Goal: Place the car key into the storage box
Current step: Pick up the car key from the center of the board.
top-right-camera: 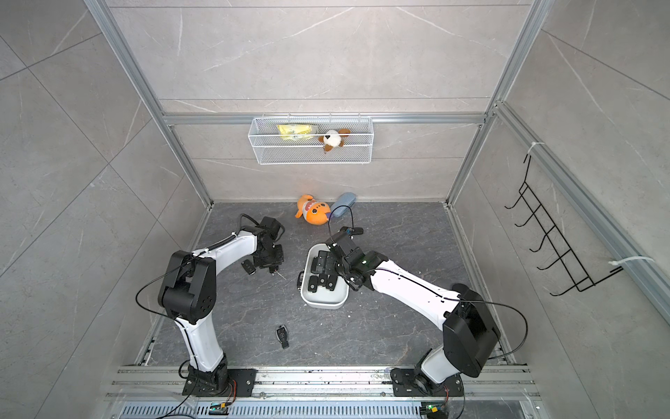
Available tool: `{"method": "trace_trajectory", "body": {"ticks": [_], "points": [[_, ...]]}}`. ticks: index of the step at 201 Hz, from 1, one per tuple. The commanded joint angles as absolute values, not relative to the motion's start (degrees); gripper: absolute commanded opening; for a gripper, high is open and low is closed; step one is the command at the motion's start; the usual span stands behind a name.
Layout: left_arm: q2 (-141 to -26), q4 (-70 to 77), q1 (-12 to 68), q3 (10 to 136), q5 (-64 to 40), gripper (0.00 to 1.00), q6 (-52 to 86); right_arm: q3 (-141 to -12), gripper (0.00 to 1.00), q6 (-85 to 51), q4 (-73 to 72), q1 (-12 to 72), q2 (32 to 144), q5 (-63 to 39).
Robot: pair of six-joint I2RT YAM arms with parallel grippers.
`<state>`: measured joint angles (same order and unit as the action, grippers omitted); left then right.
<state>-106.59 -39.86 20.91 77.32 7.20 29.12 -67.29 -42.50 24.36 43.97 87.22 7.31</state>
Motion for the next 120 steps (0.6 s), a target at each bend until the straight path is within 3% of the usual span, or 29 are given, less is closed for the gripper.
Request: {"method": "trace_trajectory", "body": {"ticks": [1,56,120], "points": [[-100.65,-43.56,23.8,78.73,6.56,0.29,31.1,-65.54,1.0,-43.65,26.19,44.03,84.13,9.53],[-97.92,-45.09,34.07,81.78,5.98,0.3,35.68,-60.24,1.0,-45.65,27.35,43.82,77.89,11.85],[-104.99,-43.35,44.51,86.31,4.58,0.31,39.78,-55.05,0.99,-46.33,31.88,43.55,69.23,14.56]]}}
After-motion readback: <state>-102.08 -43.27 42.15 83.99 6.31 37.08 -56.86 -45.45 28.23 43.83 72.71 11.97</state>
